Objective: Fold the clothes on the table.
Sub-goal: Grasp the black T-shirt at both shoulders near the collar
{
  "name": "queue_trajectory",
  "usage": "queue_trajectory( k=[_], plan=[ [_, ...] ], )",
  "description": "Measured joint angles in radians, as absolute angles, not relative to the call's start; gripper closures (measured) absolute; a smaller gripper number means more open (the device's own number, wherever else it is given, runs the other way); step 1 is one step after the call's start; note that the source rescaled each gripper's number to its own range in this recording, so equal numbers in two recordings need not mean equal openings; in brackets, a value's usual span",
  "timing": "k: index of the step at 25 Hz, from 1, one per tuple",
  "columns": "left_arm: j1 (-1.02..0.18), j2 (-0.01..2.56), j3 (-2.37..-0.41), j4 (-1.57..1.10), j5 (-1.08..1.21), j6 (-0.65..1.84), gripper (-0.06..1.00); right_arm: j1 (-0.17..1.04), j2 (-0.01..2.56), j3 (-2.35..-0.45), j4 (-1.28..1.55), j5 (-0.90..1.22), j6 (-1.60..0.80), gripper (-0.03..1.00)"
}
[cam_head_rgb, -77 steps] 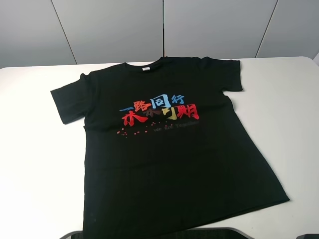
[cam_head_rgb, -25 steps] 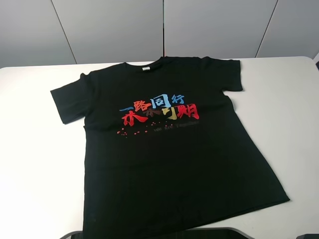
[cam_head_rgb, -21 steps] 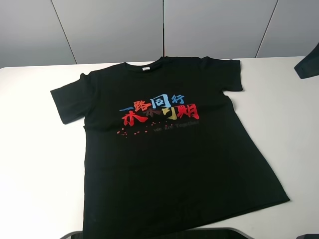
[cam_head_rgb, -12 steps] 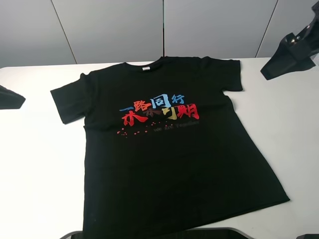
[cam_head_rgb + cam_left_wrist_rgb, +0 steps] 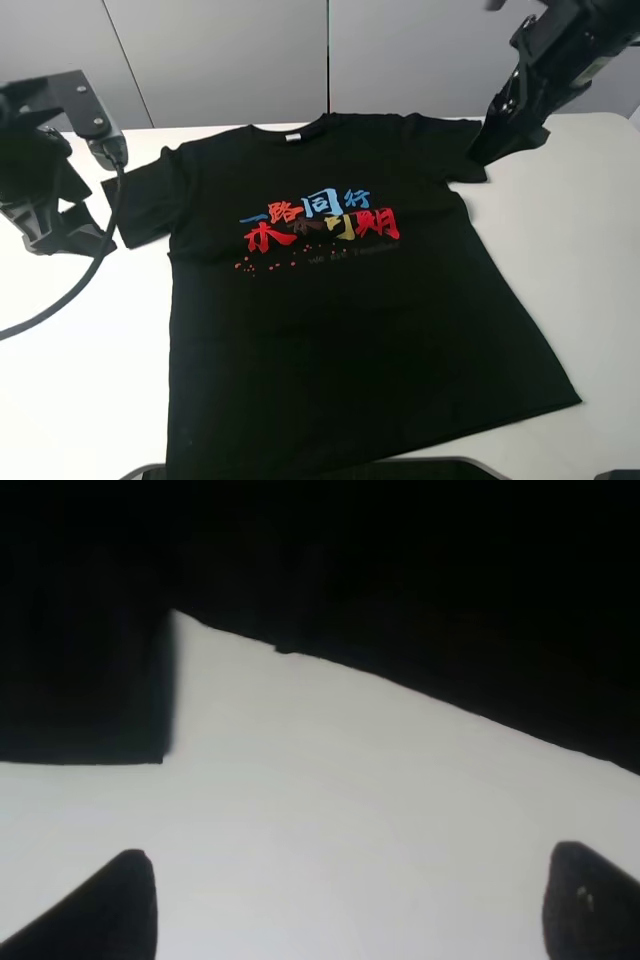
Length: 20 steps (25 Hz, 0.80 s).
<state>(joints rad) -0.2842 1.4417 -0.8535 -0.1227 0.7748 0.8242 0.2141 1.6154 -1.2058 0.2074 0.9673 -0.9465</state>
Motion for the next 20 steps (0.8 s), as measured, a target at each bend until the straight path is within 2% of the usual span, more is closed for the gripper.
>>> queue_trajectory(
  k=[6, 20],
  plan=[
    [-0.339, 1.562, -0.915, -0.04, 0.764, 0.849, -0.05, 0.248, 1.734, -1.213, 0.086, 0.926, -0.998, -0.03],
    [-0.343, 1.717, -0.969, 0.071, 0.7, 0.946, -0.05, 0.249, 1.917, -1.213, -0.008, 0.824, -1.145, -0.03]
  ],
)
